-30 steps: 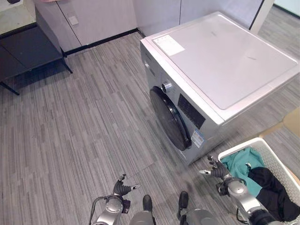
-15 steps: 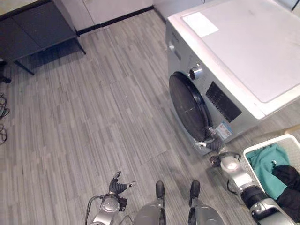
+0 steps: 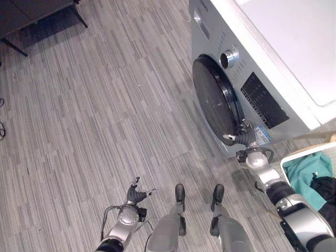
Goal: Grab the laundry basket,head to the washer,open it,put in the laundry and shut it.
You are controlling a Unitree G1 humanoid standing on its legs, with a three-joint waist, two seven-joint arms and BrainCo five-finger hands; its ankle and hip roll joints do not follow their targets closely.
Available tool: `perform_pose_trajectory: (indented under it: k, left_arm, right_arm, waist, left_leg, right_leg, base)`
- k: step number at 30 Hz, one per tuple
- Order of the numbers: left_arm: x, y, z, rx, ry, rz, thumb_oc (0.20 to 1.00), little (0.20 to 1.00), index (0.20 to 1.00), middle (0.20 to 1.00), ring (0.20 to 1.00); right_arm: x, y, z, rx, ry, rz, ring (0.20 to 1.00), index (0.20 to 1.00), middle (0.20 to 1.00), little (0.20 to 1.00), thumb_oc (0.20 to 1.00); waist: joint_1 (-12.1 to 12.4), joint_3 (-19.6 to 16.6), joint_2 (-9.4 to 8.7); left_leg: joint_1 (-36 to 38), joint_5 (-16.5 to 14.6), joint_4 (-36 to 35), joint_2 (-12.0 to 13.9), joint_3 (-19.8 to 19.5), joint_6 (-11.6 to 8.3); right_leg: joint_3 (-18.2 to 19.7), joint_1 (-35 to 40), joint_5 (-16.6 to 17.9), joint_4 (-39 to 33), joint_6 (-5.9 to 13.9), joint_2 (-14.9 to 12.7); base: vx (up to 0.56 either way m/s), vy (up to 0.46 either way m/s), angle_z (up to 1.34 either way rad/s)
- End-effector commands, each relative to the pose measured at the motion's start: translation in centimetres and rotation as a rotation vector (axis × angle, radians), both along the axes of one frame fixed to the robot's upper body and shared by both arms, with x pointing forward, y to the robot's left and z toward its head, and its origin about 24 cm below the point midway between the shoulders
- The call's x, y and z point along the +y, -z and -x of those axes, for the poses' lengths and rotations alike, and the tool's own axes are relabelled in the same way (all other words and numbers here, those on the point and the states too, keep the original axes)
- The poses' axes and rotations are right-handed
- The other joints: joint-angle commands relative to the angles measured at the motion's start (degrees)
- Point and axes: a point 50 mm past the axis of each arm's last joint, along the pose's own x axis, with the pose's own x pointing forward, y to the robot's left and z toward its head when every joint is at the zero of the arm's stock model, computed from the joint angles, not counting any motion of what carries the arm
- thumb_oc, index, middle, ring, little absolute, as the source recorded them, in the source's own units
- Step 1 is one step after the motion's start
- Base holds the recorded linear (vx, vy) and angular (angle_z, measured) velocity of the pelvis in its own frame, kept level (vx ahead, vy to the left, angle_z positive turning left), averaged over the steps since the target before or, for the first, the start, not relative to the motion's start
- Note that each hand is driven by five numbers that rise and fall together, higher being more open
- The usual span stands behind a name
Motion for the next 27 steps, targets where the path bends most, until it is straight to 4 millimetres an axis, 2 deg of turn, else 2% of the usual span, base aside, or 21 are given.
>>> perform_pose_trajectory:
  k: [1, 2, 3, 6, 7, 8, 9, 10, 11, 12, 13, 15, 18, 19, 20, 22, 24, 25, 26, 27]
  left_arm:
    - [1.2, -1.5, -1.0, -0.086, -0.007, -0.012, 1.0, 1.0, 1.0, 1.0, 1.0]
    - [0.8, -1.9, -1.6, -0.105, -0.002, -0.003, 1.0, 1.0, 1.0, 1.0, 1.0]
    - [0.8, -1.9, -1.6, -0.105, -0.002, -0.003, 1.0, 1.0, 1.0, 1.0, 1.0]
    - [0.1, -2.1, -2.2, -0.114, 0.017, -0.002, 1.0, 1.0, 1.0, 1.0, 1.0]
    - [0.1, -2.1, -2.2, -0.114, 0.017, -0.002, 1.0, 1.0, 1.0, 1.0, 1.0]
    - [-0.4, -2.6, -2.9, -0.135, 0.043, -0.008, 1.0, 1.0, 1.0, 1.0, 1.0]
    - [-0.6, -2.7, -3.3, -0.14, 0.055, -0.01, 1.0, 1.0, 1.0, 1.0, 1.0]
    - [-0.7, -3.1, -3.7, -0.157, 0.06, -0.014, 1.0, 1.0, 1.0, 1.0, 1.0]
    - [-0.7, -3.1, -3.7, -0.157, 0.06, -0.014, 1.0, 1.0, 1.0, 1.0, 1.0]
    - [-1.2, -3.7, -4.5, -0.19, 0.08, -0.004, 1.0, 1.0, 1.0, 1.0, 1.0]
    - [-1.5, -4.2, -4.8, -0.212, 0.097, 0.001, 1.0, 1.0, 1.0, 1.0, 1.0]
    - [-1.9, -5.3, -5.3, -0.266, 0.127, 0.021, 1.0, 1.0, 1.0, 1.0, 1.0]
    - [-1.6, -6.1, -5.6, -0.296, 0.127, 0.029, 1.0, 1.0, 1.0, 1.0, 1.0]
    - [-1.2, -6.5, -5.8, -0.306, 0.111, 0.031, 1.0, 1.0, 1.0, 1.0, 1.0]
    - [-1.2, -6.5, -5.8, -0.306, 0.111, 0.031, 1.0, 1.0, 1.0, 1.0, 1.0]
    - [-1.0, -6.8, -5.9, -0.315, 0.093, 0.028, 1.0, 1.0, 1.0, 1.0, 1.0]
    - [-0.9, -7.0, -6.1, -0.325, 0.08, 0.023, 1.0, 1.0, 1.0, 1.0, 1.0]
    - [-0.8, -7.3, -6.2, -0.336, 0.081, 0.006, 1.0, 1.0, 1.0, 1.0, 1.0]
    - [-0.8, -7.3, -6.2, -0.336, 0.081, 0.006, 1.0, 1.0, 1.0, 1.0, 1.0]
    - [-0.9, -7.5, -6.2, -0.343, 0.084, 0.0, 1.0, 1.0, 1.0, 1.0, 1.0]
  right_arm:
    - [4.8, -2.6, -1.0, -0.072, -0.193, -0.077, 1.0, 1.0, 1.0, 1.0, 1.0]
    - [7.6, -4.0, -1.2, -0.102, -0.29, -0.128, 1.0, 1.0, 1.0, 1.0, 1.0]
    - [7.6, -4.0, -1.2, -0.102, -0.29, -0.128, 1.0, 1.0, 1.0, 1.0, 1.0]
    - [12.3, -5.9, -0.7, -0.147, -0.454, -0.194, 1.0, 1.0, 1.0, 1.0, 1.0]
    - [12.3, -5.9, -0.7, -0.147, -0.454, -0.194, 1.0, 1.0, 1.0, 1.0, 1.0]
    - [15.8, -8.7, -0.2, -0.211, -0.594, -0.203, 1.0, 1.0, 1.0, 1.0, 1.0]
    - [17.5, -10.1, 0.1, -0.248, -0.646, -0.219, 1.0, 1.0, 1.0, 1.0, 1.0]
    - [19.0, -12.5, 0.4, -0.314, -0.696, -0.231, 1.0, 1.0, 1.0, 1.0, 1.0]
    - [19.0, -12.5, 0.4, -0.315, -0.696, -0.231, 1.0, 1.0, 1.0, 1.0, 1.0]
    - [20.6, -16.0, 0.8, -0.414, -0.745, -0.265, 1.0, 1.0, 1.0, 1.0, 1.0]
    - [20.5, -17.9, 0.8, -0.471, -0.739, -0.287, 1.0, 1.0, 1.0, 1.0, 1.0]
    - [19.5, -20.3, 0.6, -0.548, -0.709, -0.328, 1.0, 1.0, 1.0, 1.0, 1.0]
    - [16.7, -22.2, 0.2, -0.621, -0.658, -0.328, 1.0, 1.0, 1.0, 1.0, 1.0]
    - [15.0, -21.9, 0.0, -0.625, -0.636, -0.308, 1.0, 1.0, 1.0, 1.0, 1.0]
    - [15.0, -21.9, 0.0, -0.625, -0.636, -0.308, 1.0, 1.0, 1.0, 1.0, 1.0]
    - [13.6, -20.6, 0.3, -0.605, -0.642, -0.262, 1.0, 1.0, 1.0, 1.0, 1.0]
    - [12.9, -18.7, 1.1, -0.583, -0.677, -0.19, 1.0, 1.0, 1.0, 1.0, 1.0]
    - [12.4, -16.5, 2.2, -0.55, -0.727, -0.084, 1.0, 1.0, 1.0, 1.0, 1.0]
    - [12.4, -16.5, 2.2, -0.55, -0.727, -0.083, 1.0, 1.0, 1.0, 1.0, 1.0]
    - [12.0, -15.2, 2.6, -0.517, -0.739, -0.053, 1.0, 1.0, 1.0, 1.0, 1.0]
  waist:
    - [3.5, 0.7, -3.65]
    - [4.5, 1.3, -3.62]
    - [4.5, 1.3, -3.62]
    - [5.8, 1.7, -3.82]
    - [5.8, 1.7, -3.82]
    - [7.2, 2.0, -4.0]
    - [7.7, 2.0, -4.09]
    - [8.4, 2.0, -4.12]
    - [8.4, 2.1, -4.13]
    - [9.6, 2.0, -4.18]
    - [10.3, 1.9, -4.19]
    - [11.1, 1.6, -4.31]
    - [11.1, 1.3, -5.16]
    - [10.5, 1.3, -6.01]
    - [10.5, 1.3, -6.01]
    - [9.4, 1.4, -7.0]
    - [7.9, 1.7, -7.83]
    - [6.2, 2.1, -8.31]
    - [6.2, 2.0, -8.38]
    - [5.5, 2.1, -8.61]
  left_leg:
    - [-0.3, -5.0, 4.7, -1.3, -2.3, -1.67]
    - [-1.1, -4.6, 4.7, -1.5, -3.2, -1.72]
    - [-1.1, -4.6, 4.7, -1.5, -3.2, -1.72]
    - [-1.7, -4.5, 4.7, -1.6, -4.1, -1.67]
    - [-1.7, -4.5, 4.7, -1.6, -4.1, -1.67]
    - [-2.2, -4.6, 5.0, -1.7, -4.8, -1.71]
    - [-2.5, -4.6, 5.2, -1.8, -5.3, -1.73]
    - [-2.8, -4.7, 5.4, -1.8, -5.7, -1.81]
    - [-2.7, -4.7, 5.4, -1.8, -5.7, -1.81]
    - [-3.3, -4.7, 5.8, -2.1, -6.6, -1.9]
    - [-3.7, -4.8, 5.9, -2.2, -7.0, -2.03]
    - [-4.0, -4.8, 6.0, -2.4, -7.8, -2.11]
    - [-3.9, -4.8, 5.5, -2.5, -8.2, -2.19]
    - [-3.7, -4.9, 5.2, -2.3, -7.9, -2.12]
    - [-3.7, -4.9, 5.2, -2.3, -7.9, -2.12]
    - [-3.5, -5.2, 5.1, -2.1, -7.1, -1.95]
    - [-3.2, -5.6, 5.3, -1.8, -5.9, -1.78]
    - [-2.9, -6.2, 5.9, -1.5, -4.5, -1.68]
    - [-3.1, -6.1, 5.8, -1.6, -4.5, -1.63]
    - [-3.1, -6.4, 6.2, -1.4, -3.9, -1.59]
  right_leg:
    - [2.0, -1.0, -2.9, 2.4, 5.17, -5.6]
    - [1.5, -1.3, -3.0, 2.4, 5.32, -5.9]
    - [1.5, -1.3, -3.0, 2.4, 5.32, -5.9]
    - [0.8, -1.5, -3.1, 2.5, 5.41, -6.2]
    - [0.8, -1.5, -3.1, 2.5, 5.41, -6.2]
    - [0.2, -1.6, -3.2, 2.7, 5.46, -6.4]
    - [0.0, -1.6, -3.2, 2.6, 5.48, -6.5]
    - [-0.4, -1.6, -3.2, 2.6, 5.51, -6.6]
    - [-0.4, -1.5, -3.2, 2.6, 5.51, -6.6]
    - [-1.1, -1.3, -3.2, 2.4, 5.58, -6.7]
    - [-1.6, -1.1, -3.2, 2.2, 5.64, -6.7]
    - [-2.5, -0.7, -3.2, 1.9, 5.76, -6.8]
    - [-2.9, -0.4, -3.3, 1.7, 5.94, -6.5]
    - [-2.6, -0.4, -3.3, 1.5, 6.08, -6.3]
    - [-2.6, -0.4, -3.3, 1.5, 6.08, -6.3]
    - [-1.8, -0.5, -3.1, 1.5, 6.15, -6.1]
    - [-0.7, -0.9, -2.8, 1.5, 6.17, -5.9]
    - [0.4, -1.4, -2.7, 1.7, 6.19, -5.6]
    - [0.4, -1.6, -2.6, 1.7, 6.21, -5.7]
    - [0.9, -1.8, -2.4, 1.7, 6.25, -5.6]
  base:
    - [-0.01, 0.026, 0.22]
    - [0.0, 0.019, 0.26]
    - [0.0, 0.012, 0.23]
    - [0.01, 0.006, 0.14]
    - [0.01, -0.017, 0.14]
    - [0.02, -0.016, 0.1]
    - [0.03, -0.027, 0.05]
    - [0.02, -0.013, 0.09]
    - [0.04, -0.019, 0.21]
    - [0.05, -0.021, 0.3]
    - [0.07, -0.035, 0.36]
    - [0.05, -0.026, 0.37]
    - [0.05, -0.004, 0.63]
    - [0.03, -0.012, 0.55]
    - [0.03, -0.016, 0.24]
    - [0.01, -0.013, -0.19]
    - [-0.01, 0.014, -0.3]
    - [-0.02, 0.032, -0.31]
    - [-0.02, 0.023, -0.38]
    - [-0.02, 0.011, -0.34]
